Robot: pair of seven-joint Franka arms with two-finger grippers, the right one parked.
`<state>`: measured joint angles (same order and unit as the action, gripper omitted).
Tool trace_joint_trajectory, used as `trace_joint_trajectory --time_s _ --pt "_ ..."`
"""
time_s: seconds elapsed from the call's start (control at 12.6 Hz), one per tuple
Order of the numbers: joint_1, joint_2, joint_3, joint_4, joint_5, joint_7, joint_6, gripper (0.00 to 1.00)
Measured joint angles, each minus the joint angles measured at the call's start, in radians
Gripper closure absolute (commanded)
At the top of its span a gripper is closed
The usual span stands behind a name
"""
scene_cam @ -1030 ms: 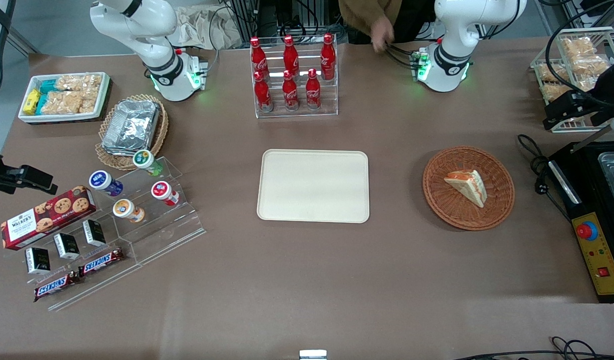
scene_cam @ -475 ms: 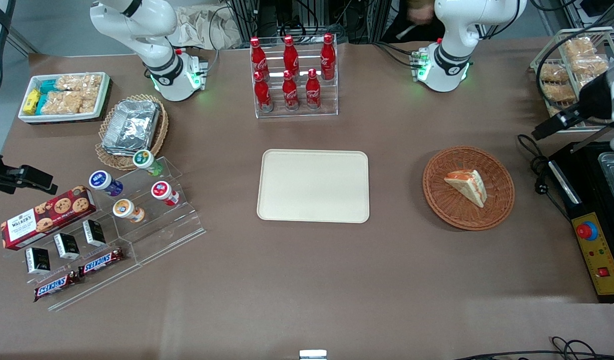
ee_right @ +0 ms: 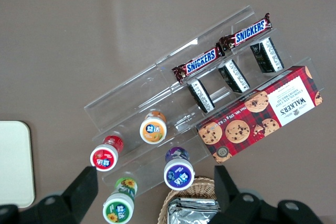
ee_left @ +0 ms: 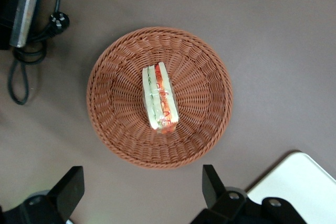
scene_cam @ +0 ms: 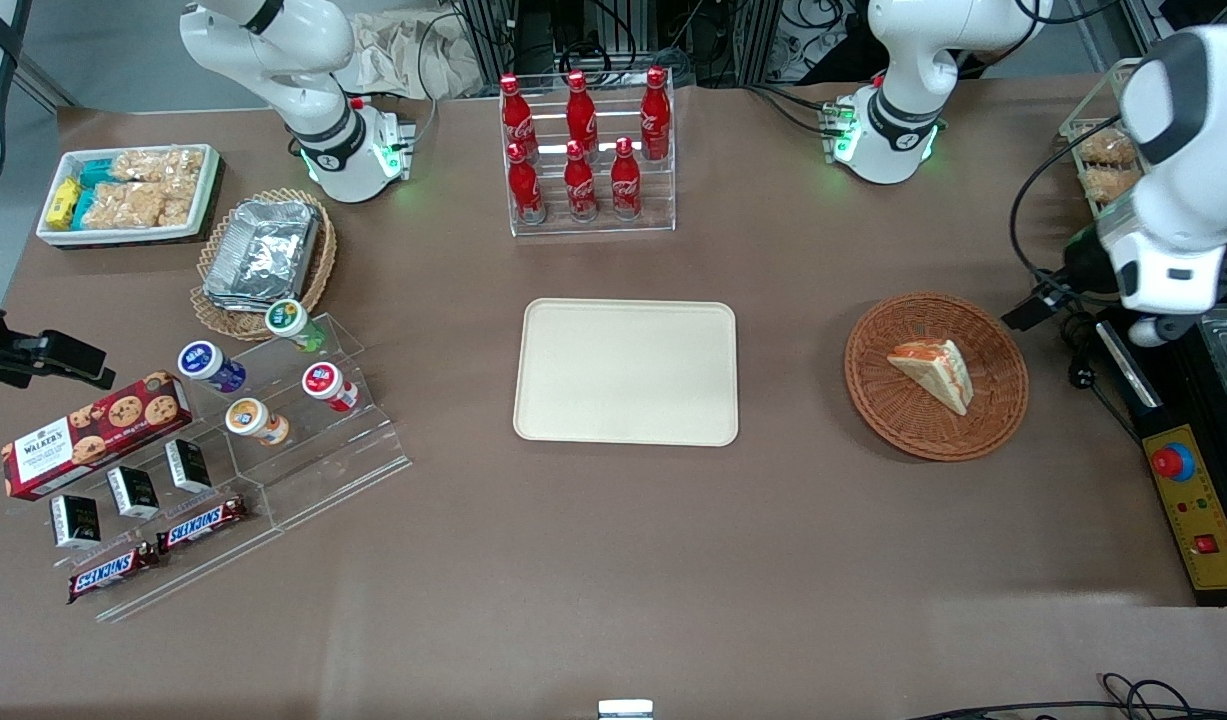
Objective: Place sandwich from basket to tray
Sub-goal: 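Lower the open left gripper over the wrapped sandwich in the basket, then close the left gripper on the sandwich wedge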
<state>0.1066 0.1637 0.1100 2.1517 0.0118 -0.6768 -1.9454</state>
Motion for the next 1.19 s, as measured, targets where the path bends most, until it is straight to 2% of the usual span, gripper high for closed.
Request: trace_joint_trajectory --time_s 0.4,0.79,1.19 --pt "-0.009 -0.018 0.001 0.166 0.0 -0.083 -0.226 0.0" --pt "-0.006 -0.15 -0.01 0.241 0.001 -0.22 -0.469 0.0" --pt "-0.006 -0.214 -0.013 0.335 0.002 -0.248 -0.634 0.0"
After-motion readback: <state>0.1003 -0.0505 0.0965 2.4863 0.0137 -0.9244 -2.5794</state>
